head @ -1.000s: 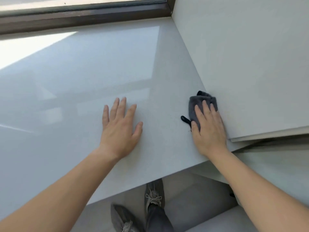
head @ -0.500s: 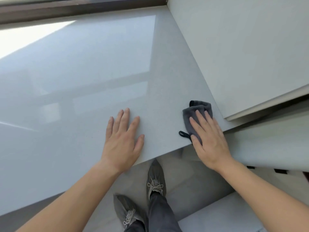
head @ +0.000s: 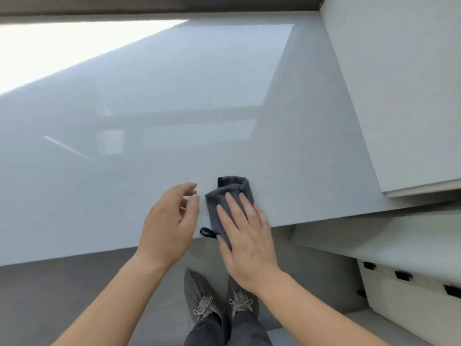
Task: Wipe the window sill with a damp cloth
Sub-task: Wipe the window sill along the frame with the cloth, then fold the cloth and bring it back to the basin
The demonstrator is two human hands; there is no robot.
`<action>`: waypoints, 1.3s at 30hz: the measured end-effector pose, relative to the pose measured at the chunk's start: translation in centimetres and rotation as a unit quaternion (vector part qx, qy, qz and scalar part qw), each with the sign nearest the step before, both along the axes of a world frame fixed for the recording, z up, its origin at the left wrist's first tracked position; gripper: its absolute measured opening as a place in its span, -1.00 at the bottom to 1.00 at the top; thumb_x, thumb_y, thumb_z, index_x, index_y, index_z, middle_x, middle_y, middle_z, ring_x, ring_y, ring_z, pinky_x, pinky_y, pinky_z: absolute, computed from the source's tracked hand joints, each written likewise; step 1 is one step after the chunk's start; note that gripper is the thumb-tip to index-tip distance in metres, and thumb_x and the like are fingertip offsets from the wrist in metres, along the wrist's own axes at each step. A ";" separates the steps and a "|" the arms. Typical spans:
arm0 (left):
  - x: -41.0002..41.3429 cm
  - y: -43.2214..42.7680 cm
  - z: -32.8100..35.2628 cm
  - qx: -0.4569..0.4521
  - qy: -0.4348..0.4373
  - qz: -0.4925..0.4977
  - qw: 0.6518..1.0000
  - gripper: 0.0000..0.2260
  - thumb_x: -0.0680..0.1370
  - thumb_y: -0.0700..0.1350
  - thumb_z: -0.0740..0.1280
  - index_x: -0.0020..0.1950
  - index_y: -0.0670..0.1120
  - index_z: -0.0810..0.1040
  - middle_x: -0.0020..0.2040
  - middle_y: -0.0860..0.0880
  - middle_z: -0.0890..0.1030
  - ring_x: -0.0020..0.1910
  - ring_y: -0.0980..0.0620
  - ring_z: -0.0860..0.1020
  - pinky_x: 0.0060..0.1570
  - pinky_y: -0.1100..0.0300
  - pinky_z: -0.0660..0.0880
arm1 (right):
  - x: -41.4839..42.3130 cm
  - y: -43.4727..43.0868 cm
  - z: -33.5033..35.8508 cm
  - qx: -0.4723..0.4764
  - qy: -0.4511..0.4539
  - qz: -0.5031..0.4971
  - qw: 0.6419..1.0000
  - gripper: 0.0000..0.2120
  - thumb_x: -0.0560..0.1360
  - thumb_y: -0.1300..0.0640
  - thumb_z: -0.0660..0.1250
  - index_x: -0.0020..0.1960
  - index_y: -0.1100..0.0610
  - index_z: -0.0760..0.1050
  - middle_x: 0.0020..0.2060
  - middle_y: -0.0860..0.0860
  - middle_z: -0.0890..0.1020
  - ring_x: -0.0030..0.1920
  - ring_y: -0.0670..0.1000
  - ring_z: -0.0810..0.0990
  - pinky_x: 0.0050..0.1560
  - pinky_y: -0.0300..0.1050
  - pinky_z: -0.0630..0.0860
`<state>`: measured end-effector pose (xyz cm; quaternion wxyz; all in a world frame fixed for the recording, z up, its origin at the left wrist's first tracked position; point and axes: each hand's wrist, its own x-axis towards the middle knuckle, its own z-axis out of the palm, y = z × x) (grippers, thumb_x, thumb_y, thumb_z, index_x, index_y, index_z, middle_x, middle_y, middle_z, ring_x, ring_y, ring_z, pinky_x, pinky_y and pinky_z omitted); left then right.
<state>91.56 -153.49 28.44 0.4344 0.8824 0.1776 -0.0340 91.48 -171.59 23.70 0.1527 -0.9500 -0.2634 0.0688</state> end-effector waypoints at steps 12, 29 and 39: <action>1.2 -2.6 3.8 -0.471 0.206 0.186 0.837 -0.66 0.65 0.10 0.17 0.18 -0.09 0.61 0.05 -0.12 0.71 0.03 -0.10 0.69 0.06 -0.06 0.63 | 2.6 1.9 3.8 0.277 0.283 -0.124 0.910 -0.50 0.52 -0.19 0.10 0.42 -0.15 0.43 0.39 -0.20 0.48 0.46 -0.10 0.35 0.48 0.10 0.28; -4.9 4.6 12.6 -0.425 0.001 0.304 0.852 -0.84 0.62 -0.09 0.31 0.12 -0.13 0.62 0.01 -0.08 0.73 0.05 -0.04 0.68 0.14 -0.05 0.59 | 4.3 9.7 16.7 0.322 0.518 -0.160 0.776 -0.77 0.57 0.04 0.40 0.17 0.12 0.60 0.01 0.09 0.74 0.08 0.13 0.71 0.16 0.21 0.60; -17.2 22.7 16.6 -0.532 -0.117 0.435 0.717 -0.75 0.55 -0.15 0.41 0.19 -0.22 0.58 0.11 -0.22 0.68 0.15 -0.17 0.64 0.21 -0.08 0.55 | -3.1 30.2 21.2 0.240 0.709 0.051 0.661 -0.57 0.42 0.30 0.44 0.28 0.28 0.53 0.14 0.27 0.66 0.10 0.20 0.68 0.01 -0.05 0.62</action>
